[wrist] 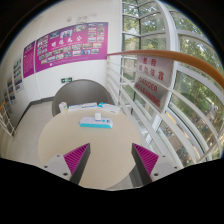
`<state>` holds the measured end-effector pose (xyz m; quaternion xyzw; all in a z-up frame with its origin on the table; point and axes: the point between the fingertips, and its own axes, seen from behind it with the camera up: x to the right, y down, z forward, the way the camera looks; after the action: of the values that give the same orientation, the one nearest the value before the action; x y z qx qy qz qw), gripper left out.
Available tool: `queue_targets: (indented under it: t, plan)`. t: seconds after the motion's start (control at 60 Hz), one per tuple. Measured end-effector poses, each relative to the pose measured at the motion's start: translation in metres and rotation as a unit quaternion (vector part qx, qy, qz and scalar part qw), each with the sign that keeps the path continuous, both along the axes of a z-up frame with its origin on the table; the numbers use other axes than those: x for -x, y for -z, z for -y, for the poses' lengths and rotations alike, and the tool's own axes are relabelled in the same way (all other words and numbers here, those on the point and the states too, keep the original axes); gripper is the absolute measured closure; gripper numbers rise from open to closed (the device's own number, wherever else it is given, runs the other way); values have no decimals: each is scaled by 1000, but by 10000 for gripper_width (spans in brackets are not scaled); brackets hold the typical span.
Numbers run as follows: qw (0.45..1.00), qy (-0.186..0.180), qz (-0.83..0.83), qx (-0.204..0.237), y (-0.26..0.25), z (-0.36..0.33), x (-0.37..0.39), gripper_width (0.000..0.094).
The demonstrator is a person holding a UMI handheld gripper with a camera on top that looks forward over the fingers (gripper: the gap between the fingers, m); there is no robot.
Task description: Unplug charger
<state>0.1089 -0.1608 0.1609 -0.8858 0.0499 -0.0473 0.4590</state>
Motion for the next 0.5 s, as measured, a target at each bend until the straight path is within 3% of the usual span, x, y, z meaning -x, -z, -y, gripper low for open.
queue_targets:
  t: [0.117,0.383,0.5]
  plan:
    - [999,-33,-25,-32,36,-89,45,85]
    - [998,-27,23,-44,107,-249,54,84]
    - [999,-13,13,-49,122,-292,50,192]
